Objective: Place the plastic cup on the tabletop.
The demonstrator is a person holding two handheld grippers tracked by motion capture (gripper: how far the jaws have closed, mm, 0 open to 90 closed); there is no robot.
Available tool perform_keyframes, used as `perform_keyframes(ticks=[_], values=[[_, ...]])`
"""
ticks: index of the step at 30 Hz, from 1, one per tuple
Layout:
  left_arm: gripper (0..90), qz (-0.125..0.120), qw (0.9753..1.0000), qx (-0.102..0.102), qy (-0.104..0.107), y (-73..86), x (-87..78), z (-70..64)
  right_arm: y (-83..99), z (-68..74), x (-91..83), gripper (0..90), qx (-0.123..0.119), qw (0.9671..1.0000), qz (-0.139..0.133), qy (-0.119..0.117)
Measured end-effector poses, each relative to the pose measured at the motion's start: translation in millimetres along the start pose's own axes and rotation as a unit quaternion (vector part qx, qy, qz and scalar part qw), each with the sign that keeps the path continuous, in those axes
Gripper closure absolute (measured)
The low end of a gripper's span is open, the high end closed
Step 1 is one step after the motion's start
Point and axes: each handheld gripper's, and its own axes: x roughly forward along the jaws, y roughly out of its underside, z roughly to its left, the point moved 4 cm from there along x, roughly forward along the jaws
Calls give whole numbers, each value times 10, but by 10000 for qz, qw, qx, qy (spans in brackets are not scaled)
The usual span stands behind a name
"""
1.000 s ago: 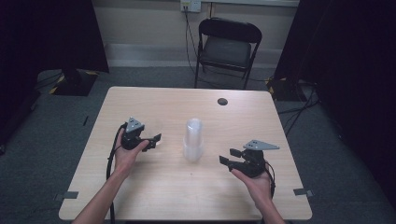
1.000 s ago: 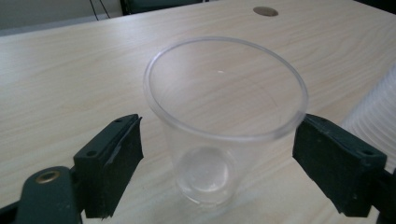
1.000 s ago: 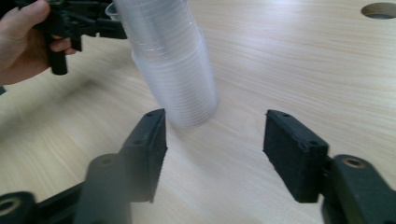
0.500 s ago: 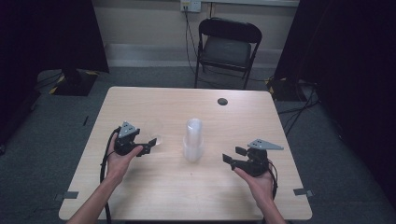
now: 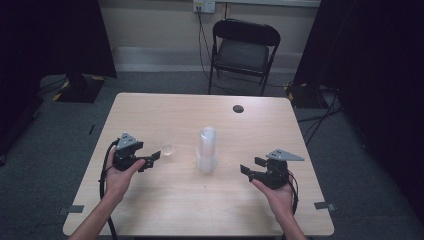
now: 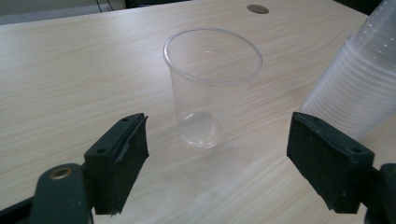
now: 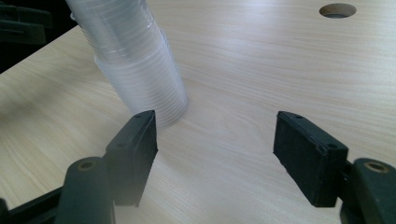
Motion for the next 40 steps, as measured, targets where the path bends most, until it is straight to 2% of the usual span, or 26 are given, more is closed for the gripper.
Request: perform_keyframes(ticks=[4, 7, 13, 17, 21, 24, 25, 29, 32, 35, 40], values=[[204, 157, 9998, 74, -3, 20, -54, -66, 34, -13, 27, 304, -16, 10000, 64, 23], [203, 77, 9999, 67, 22, 43, -112, -120, 37, -19, 21, 304, 11, 10000, 53, 29], [197, 180, 9997, 141, 11, 151, -190, -186, 46, -26, 15, 306, -19, 10000, 69, 66], [193, 181, 9998, 6, 13, 214, -280, -206, 57, -40, 11, 308, -15, 9999, 74, 113], [191, 172, 9998, -30, 31, 234, -388, -284, 68, -49, 11, 313, 14, 9999, 102, 87], [191, 166, 9997, 109, 144, 288, -470, -361, 77, -56, 17, 313, 22, 9999, 119, 64], [191, 143, 9998, 87, 116, 317, -486, -372, 76, -55, 16, 313, 17, 9999, 111, 65], [189, 200, 9997, 23, 151, 419, -517, -411, 71, -54, 8, 313, 6, 10000, 65, 60], [189, 186, 9994, 163, 259, 454, -548, -445, 67, -49, -7, 312, -26, 10000, 34, 55], [189, 148, 9991, 178, 357, 484, -550, -442, 73, -55, -14, 313, -44, 10000, 13, 58], [189, 222, 9990, 55, 392, 516, -488, -408, 114, -59, 6, 311, -30, 9999, 74, 79]])
